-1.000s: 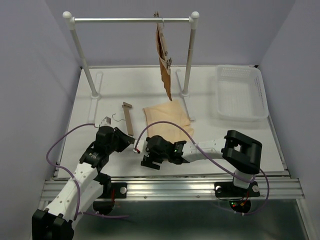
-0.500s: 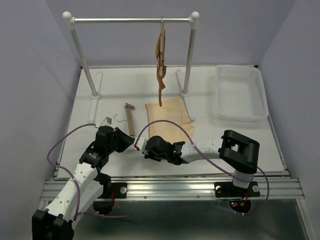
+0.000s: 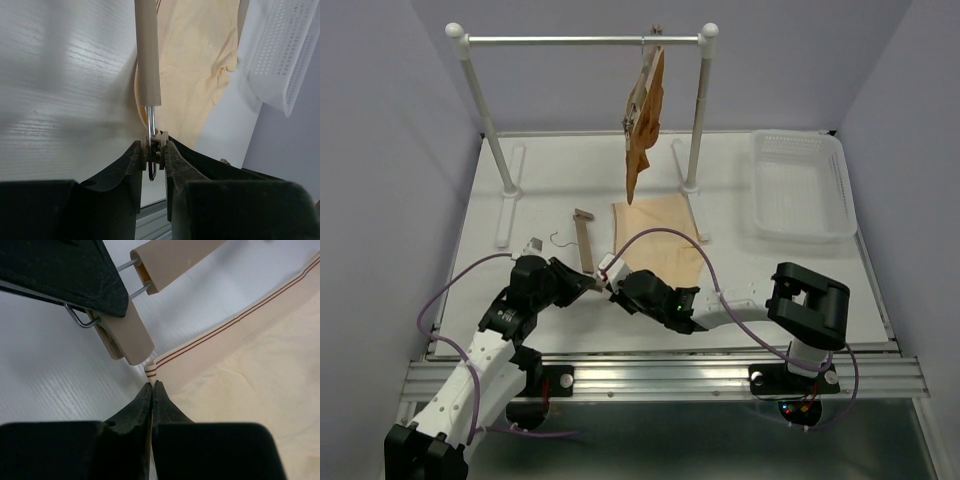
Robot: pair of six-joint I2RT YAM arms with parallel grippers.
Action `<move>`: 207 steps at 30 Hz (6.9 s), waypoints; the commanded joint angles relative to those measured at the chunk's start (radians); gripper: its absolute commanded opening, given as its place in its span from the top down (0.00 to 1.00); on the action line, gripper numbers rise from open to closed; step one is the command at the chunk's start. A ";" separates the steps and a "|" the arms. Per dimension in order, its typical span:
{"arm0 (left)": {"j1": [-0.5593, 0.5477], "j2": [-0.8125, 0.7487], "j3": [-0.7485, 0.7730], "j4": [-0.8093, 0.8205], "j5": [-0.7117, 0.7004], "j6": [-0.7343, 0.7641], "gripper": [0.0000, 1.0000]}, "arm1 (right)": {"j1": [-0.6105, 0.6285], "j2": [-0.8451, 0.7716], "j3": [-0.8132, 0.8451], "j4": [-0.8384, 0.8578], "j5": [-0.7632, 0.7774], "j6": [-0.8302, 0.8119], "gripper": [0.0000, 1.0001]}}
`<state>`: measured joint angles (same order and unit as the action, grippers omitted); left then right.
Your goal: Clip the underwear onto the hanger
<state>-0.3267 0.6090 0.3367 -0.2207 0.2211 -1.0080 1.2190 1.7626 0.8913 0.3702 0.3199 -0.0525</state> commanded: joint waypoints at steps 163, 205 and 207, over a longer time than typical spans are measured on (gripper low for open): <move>0.078 0.534 0.143 0.517 0.096 0.222 1.00 | 0.025 -0.169 -0.137 0.202 -0.056 -0.037 0.39; 0.041 0.160 -0.148 0.873 0.296 0.089 1.00 | -0.484 0.161 -0.017 1.016 -0.785 1.114 0.02; 0.041 0.156 -0.151 0.874 0.297 0.085 1.00 | -0.484 0.187 -0.002 1.015 -0.777 1.120 0.05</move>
<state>-0.2802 0.7895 0.2012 0.5598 0.4908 -0.9119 0.7399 1.9240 0.8379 1.2133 -0.4561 1.0218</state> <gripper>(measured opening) 0.237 0.982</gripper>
